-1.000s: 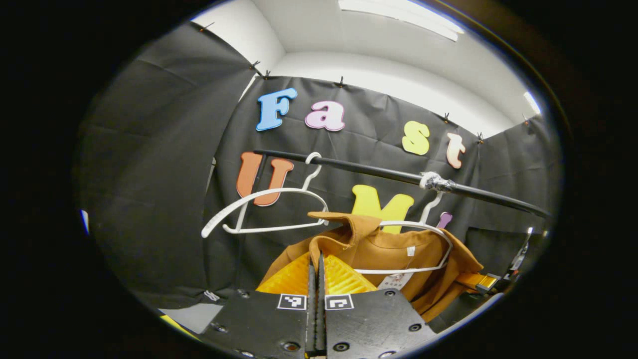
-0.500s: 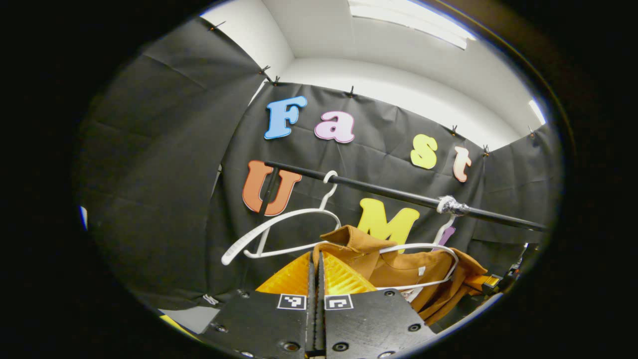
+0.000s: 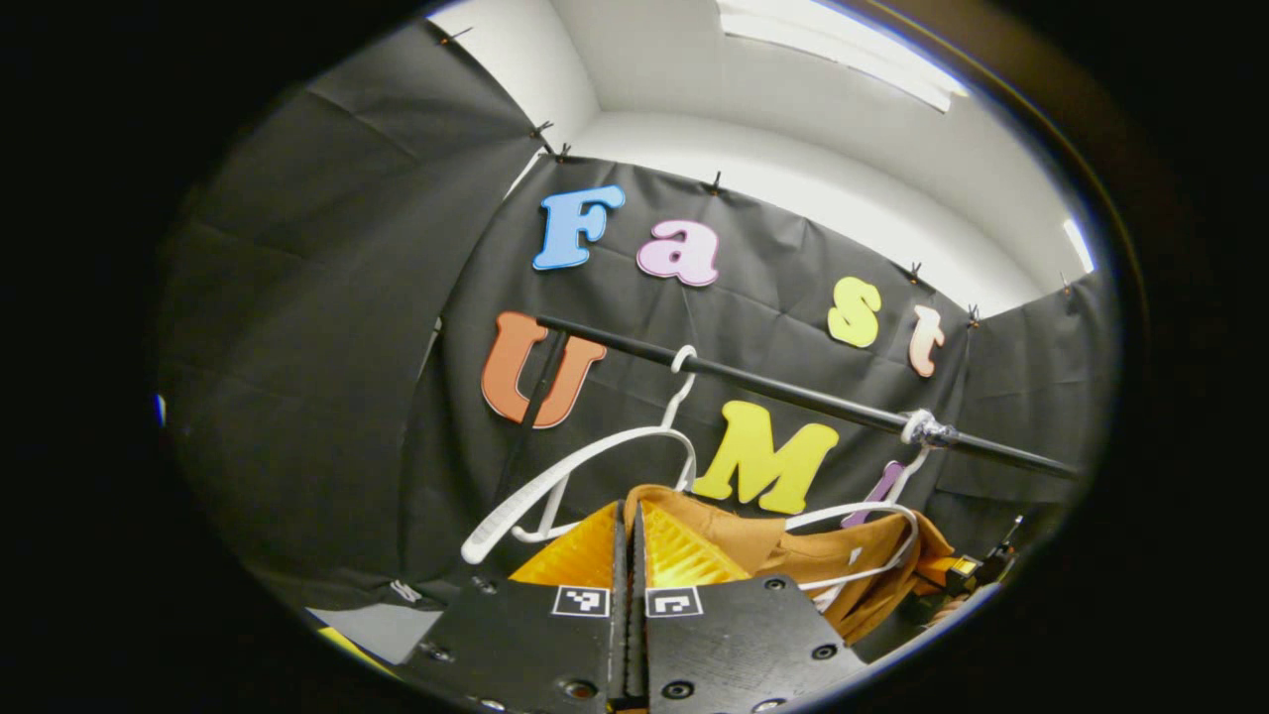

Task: Grasp the clothes on the hanger with both hands and then place them into the laundry hamper below.

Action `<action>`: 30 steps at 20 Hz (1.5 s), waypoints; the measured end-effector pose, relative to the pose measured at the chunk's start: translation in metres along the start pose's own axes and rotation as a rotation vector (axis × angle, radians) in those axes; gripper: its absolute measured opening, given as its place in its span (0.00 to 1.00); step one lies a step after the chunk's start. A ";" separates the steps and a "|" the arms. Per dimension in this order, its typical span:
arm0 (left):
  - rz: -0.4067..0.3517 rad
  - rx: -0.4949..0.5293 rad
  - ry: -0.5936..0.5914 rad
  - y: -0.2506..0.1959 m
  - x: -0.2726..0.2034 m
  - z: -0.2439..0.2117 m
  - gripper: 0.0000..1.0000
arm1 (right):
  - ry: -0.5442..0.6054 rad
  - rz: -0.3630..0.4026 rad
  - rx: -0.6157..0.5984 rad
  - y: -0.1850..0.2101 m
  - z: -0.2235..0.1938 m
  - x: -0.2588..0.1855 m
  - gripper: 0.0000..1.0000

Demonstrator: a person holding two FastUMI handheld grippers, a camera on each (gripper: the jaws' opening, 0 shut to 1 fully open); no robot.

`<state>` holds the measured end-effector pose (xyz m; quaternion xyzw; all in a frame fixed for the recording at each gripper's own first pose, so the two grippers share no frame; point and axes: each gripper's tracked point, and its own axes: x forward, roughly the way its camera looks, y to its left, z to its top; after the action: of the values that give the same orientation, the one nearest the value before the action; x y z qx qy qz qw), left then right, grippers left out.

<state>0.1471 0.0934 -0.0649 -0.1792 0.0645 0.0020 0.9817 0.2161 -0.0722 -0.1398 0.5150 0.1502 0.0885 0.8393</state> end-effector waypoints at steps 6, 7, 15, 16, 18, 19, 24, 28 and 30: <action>-0.027 -0.011 0.019 0.010 0.012 0.002 0.05 | 0.047 0.117 0.080 0.001 0.011 0.014 0.04; -0.028 0.005 0.008 0.011 0.013 0.007 0.00 | 0.046 0.133 0.081 0.003 0.014 0.015 0.04; -0.054 0.002 0.021 0.019 0.028 0.008 0.00 | 0.105 0.219 0.143 -0.007 0.017 0.043 0.05; -0.064 -0.001 0.033 0.020 0.034 0.006 0.05 | 0.121 0.225 0.137 -0.008 0.018 0.047 0.04; -0.074 -0.011 0.060 0.023 0.042 0.002 0.05 | 0.122 0.255 0.194 -0.008 0.033 0.057 0.05; -0.089 -0.013 0.073 0.022 0.046 -0.002 0.00 | 0.137 0.214 0.183 -0.022 0.035 0.068 0.05; -0.105 -0.031 0.106 0.026 0.050 -0.023 0.05 | 0.184 0.167 0.193 -0.045 0.022 0.074 0.05; -0.086 -0.058 0.144 0.038 0.055 -0.043 0.00 | 0.208 0.102 0.163 -0.066 0.012 0.083 0.05; -0.088 -0.064 0.150 0.039 0.050 -0.049 0.05 | 0.220 0.072 0.164 -0.076 0.006 0.080 0.05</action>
<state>0.1892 0.1121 -0.1301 -0.2126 0.1297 -0.0524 0.9671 0.2930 -0.0874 -0.2178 0.5743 0.2294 0.1620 0.7690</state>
